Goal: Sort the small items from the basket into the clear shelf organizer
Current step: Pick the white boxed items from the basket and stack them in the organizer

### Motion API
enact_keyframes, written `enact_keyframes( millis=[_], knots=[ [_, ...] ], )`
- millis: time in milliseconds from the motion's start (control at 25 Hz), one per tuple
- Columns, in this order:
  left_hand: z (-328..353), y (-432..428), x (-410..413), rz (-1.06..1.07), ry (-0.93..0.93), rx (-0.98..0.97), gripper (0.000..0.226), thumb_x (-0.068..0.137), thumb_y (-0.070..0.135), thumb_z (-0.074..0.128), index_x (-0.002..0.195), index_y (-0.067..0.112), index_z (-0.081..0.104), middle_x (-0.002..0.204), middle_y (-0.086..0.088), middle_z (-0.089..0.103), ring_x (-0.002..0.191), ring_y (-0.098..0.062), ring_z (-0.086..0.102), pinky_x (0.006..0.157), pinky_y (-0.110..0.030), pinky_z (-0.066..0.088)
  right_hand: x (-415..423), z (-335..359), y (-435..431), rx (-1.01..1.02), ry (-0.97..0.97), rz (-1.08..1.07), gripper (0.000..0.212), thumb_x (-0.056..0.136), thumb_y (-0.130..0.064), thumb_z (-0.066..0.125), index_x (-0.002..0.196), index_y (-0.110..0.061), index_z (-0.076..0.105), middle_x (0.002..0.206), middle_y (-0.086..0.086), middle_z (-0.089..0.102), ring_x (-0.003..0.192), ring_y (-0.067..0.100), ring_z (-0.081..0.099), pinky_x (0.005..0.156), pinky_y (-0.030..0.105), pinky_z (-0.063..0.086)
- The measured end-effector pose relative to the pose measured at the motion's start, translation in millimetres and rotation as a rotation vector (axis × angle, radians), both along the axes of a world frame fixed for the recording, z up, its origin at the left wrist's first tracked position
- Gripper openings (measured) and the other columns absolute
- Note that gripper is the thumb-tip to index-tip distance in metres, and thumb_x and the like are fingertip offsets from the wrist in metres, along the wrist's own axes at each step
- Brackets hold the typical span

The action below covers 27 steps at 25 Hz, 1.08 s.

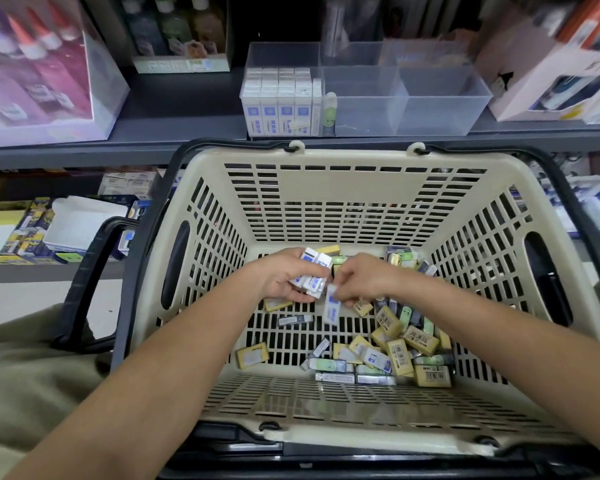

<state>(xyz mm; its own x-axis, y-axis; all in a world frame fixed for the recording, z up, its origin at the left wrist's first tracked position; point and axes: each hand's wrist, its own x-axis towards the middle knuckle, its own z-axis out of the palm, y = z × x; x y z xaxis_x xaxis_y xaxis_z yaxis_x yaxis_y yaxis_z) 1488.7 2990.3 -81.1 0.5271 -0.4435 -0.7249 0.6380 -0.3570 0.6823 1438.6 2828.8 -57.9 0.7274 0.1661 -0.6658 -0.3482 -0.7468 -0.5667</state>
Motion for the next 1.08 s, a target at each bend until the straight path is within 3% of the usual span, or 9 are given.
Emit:
enact_keyframes(
  millis=[160, 280, 360, 480, 560, 680, 760, 920, 1080],
  knots=[
    [6.8, 2.5, 3.9, 0.025, 0.047, -0.132, 0.031, 0.078, 0.017, 0.072, 0.105, 0.015, 0.057, 0.093, -0.008, 0.070, 0.092, -0.023, 0.066, 0.080, -0.042, 0.055, 11.9, 18.4, -9.3, 0.286, -0.052, -0.324, 0.008, 0.082, -0.005, 0.067, 0.089, -0.009, 0.065, 0.078, 0.008, 0.070, 0.058, 0.004, 0.065, 0.046, 0.012, 0.047],
    [7.0, 2.0, 3.3, 0.001, 0.058, -0.190, 0.042, 0.070, 0.017, 0.075, 0.108, 0.013, 0.058, 0.091, -0.008, 0.071, 0.087, -0.022, 0.069, 0.067, -0.034, 0.057, 13.6, 17.5, -11.0, 0.434, -0.054, -0.482, 0.017, 0.080, -0.006, 0.069, 0.094, -0.006, 0.058, 0.080, 0.012, 0.070, 0.061, 0.008, 0.068, 0.055, 0.016, 0.055],
    [4.1, 1.2, 1.9, -0.004, 0.022, -0.154, 0.038, 0.073, 0.008, 0.075, 0.107, 0.012, 0.058, 0.086, -0.006, 0.073, 0.080, -0.019, 0.070, 0.060, -0.028, 0.056, 13.5, 18.2, -16.2, 0.398, -0.009, -0.466, 0.019, 0.081, -0.012, 0.070, 0.093, -0.008, 0.056, 0.078, 0.011, 0.071, 0.064, 0.012, 0.070, 0.058, 0.018, 0.056],
    [3.2, 3.7, 4.3, 0.017, -0.010, -0.087, 0.035, 0.073, 0.003, 0.074, 0.102, 0.014, 0.056, 0.074, -0.002, 0.074, 0.070, -0.016, 0.071, 0.055, -0.026, 0.055, -3.0, 11.0, -25.4, -0.096, 0.052, 0.103, 0.015, 0.083, -0.022, 0.068, 0.092, -0.010, 0.065, 0.087, 0.010, 0.073, 0.076, 0.018, 0.070, 0.062, 0.024, 0.056],
    [4.9, 4.1, 6.3, 0.000, -0.014, -0.062, 0.034, 0.073, 0.002, 0.074, 0.099, 0.015, 0.056, 0.071, 0.000, 0.074, 0.068, -0.014, 0.071, 0.055, -0.027, 0.056, -22.5, -2.4, -22.0, -0.298, 0.098, 0.478, 0.025, 0.081, -0.029, 0.070, 0.098, -0.011, 0.067, 0.094, 0.004, 0.071, 0.081, 0.018, 0.064, 0.064, 0.025, 0.049],
    [6.8, -1.0, 3.0, -0.029, -0.013, -0.037, 0.036, 0.072, 0.003, 0.076, 0.102, 0.014, 0.058, 0.083, -0.004, 0.073, 0.078, -0.017, 0.071, 0.062, -0.032, 0.059, -46.2, -13.6, -9.4, -0.427, 0.080, 0.729, 0.042, 0.076, -0.039, 0.072, 0.104, -0.009, 0.063, 0.085, -0.001, 0.061, 0.076, 0.016, 0.052, 0.056, 0.024, 0.036],
    [8.3, -3.8, 0.8, -0.046, -0.019, -0.026, 0.036, 0.073, 0.004, 0.076, 0.102, 0.013, 0.059, 0.091, -0.007, 0.071, 0.085, -0.019, 0.069, 0.066, -0.033, 0.059, -49.0, -14.6, -4.7, -0.475, 0.008, 0.787, 0.038, 0.078, -0.038, 0.070, 0.102, -0.011, 0.061, 0.088, 0.000, 0.060, 0.080, 0.019, 0.053, 0.058, 0.025, 0.036],
    [16.3, -3.2, 4.1, 0.007, -0.027, -0.092, 0.026, 0.076, 0.005, 0.074, 0.098, 0.012, 0.062, 0.080, -0.003, 0.074, 0.076, -0.016, 0.071, 0.061, -0.028, 0.058, -17.5, 12.0, -11.5, -0.227, -0.121, 0.394, 0.014, 0.086, -0.025, 0.063, 0.095, -0.015, 0.058, 0.089, 0.001, 0.063, 0.069, 0.011, 0.059, 0.058, 0.023, 0.050],
    [37.2, -1.5, 14.9, 0.194, -0.098, -0.171, 0.024, 0.073, 0.005, 0.075, 0.093, 0.012, 0.062, 0.074, -0.001, 0.074, 0.071, -0.014, 0.071, 0.061, -0.028, 0.058, 16.3, 49.0, -26.2, 0.360, -0.090, -0.318, 0.017, 0.094, -0.010, 0.050, 0.107, -0.007, 0.060, 0.093, 0.012, 0.068, 0.071, 0.010, 0.071, 0.064, 0.018, 0.057]
  ],
)
